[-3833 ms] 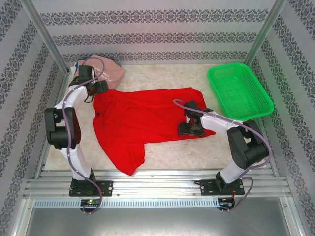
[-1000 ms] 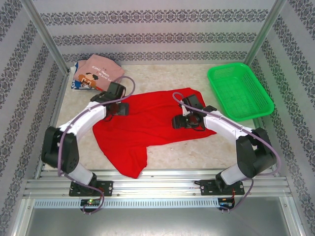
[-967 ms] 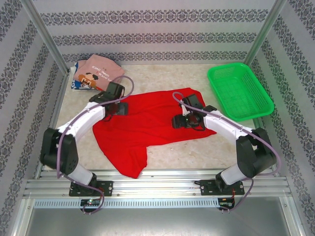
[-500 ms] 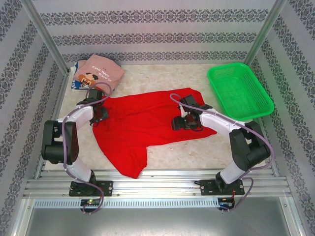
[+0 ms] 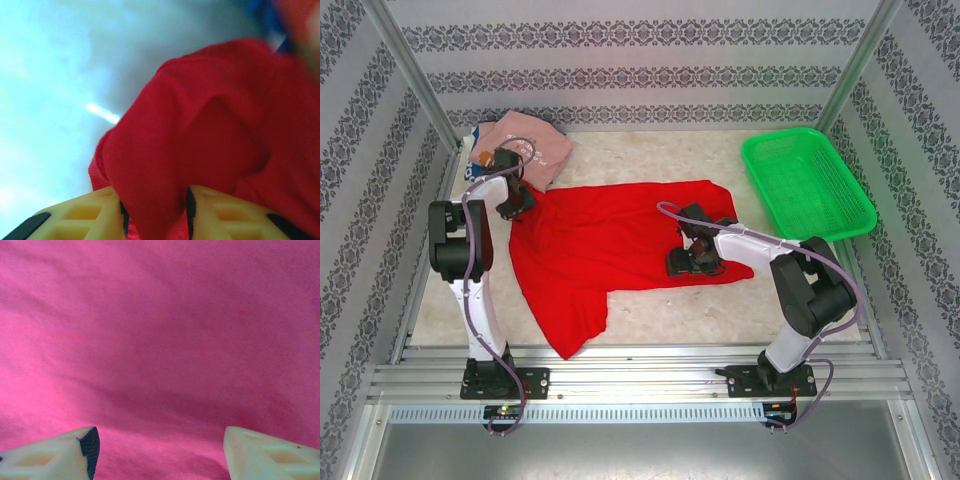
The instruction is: Fold and stack the t-shirts
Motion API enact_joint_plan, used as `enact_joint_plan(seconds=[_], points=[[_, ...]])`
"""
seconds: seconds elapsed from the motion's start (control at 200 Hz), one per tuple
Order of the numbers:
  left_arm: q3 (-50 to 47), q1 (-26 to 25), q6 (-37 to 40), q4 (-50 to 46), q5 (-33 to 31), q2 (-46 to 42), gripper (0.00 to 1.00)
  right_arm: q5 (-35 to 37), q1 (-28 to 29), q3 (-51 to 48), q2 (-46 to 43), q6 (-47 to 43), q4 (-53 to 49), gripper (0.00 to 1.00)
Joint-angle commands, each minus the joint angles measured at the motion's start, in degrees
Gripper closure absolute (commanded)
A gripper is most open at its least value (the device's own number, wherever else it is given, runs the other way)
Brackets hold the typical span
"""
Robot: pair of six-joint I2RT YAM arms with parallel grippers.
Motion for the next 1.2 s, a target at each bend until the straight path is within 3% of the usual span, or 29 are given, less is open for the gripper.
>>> enact_joint_plan(seconds=[0.0, 0.125, 0.215, 0.4, 0.475, 0.5, 0.604, 0.719, 0.809, 0.894, 0.954, 1.024, 1.084, 1.194], points=[[3.9, 3.0, 2.0, -5.8, 0.1, 3.7, 0.64, -0.1, 0.5, -0.1, 0.1, 1.4, -2.0, 0.33], [12.1, 5.2, 3.9, -10.9, 1.4, 8.7, 0.65, -0.6, 0.0, 0.7, -1.1, 1.5, -3.0, 0.32], [9.4, 4.7, 4.4, -7.6, 2.9, 5.4, 0.6, 0.3, -2.0, 2.1, -3.7, 1.5, -3.1, 0.32], [2.4, 4.6, 2.4, -1.2, 0.1, -10.7, 0.26, 4.4, -8.2, 9.9, -6.7, -1.3, -3.6, 0.3], [3.2, 4.3, 1.7, -3.2, 1.2, -14.3, 0.21, 4.7, -11.5, 15.2, -3.9, -2.0, -3.9, 0.3], [3.2, 3.8, 1.7, -3.8, 1.6, -15.2, 0.13, 5.0, -12.5, 16.9, -2.4, -2.0, -3.6, 0.3], [-1.0, -0.9, 5.9, -0.1, 1.5, -19.7, 0.07, 2.9, -15.6, 24.6, 4.6, -2.1, -4.0, 0.3], [-3.7, -3.7, 4.3, 2.5, 8.5, -20.7, 0.09, 1.8, -16.9, 34.6, 11.9, -2.0, -8.9, 0.31], [-6.3, -7.3, 4.3, 5.0, 9.0, -22.4, 0.07, 1.0, -17.3, 39.6, 15.1, -1.1, -9.8, 0.31], [-9.4, -8.5, 2.3, 9.5, 14.4, -23.8, 0.07, 1.8, -18.0, 47.9, 20.4, -0.8, -16.9, 0.32], [-10.7, -8.7, -1.0, 8.6, 12.9, -23.9, 0.11, 2.1, -19.1, 51.6, 23.0, 0.8, -19.9, 0.35], [-11.1, -9.6, -1.8, 7.6, 15.6, -23.6, 0.13, 2.2, -20.2, 53.5, 24.4, 2.3, -21.8, 0.36], [-11.8, -12.1, -1.5, 6.7, 12.5, -23.7, 0.13, 4.0, -21.0, 54.7, 25.4, 3.4, -24.4, 0.37], [-13.4, -14.8, -3.2, 8.0, 10.1, -22.7, 0.18, 0.4, -23.0, 51.6, 25.6, 6.7, -21.4, 0.42]])
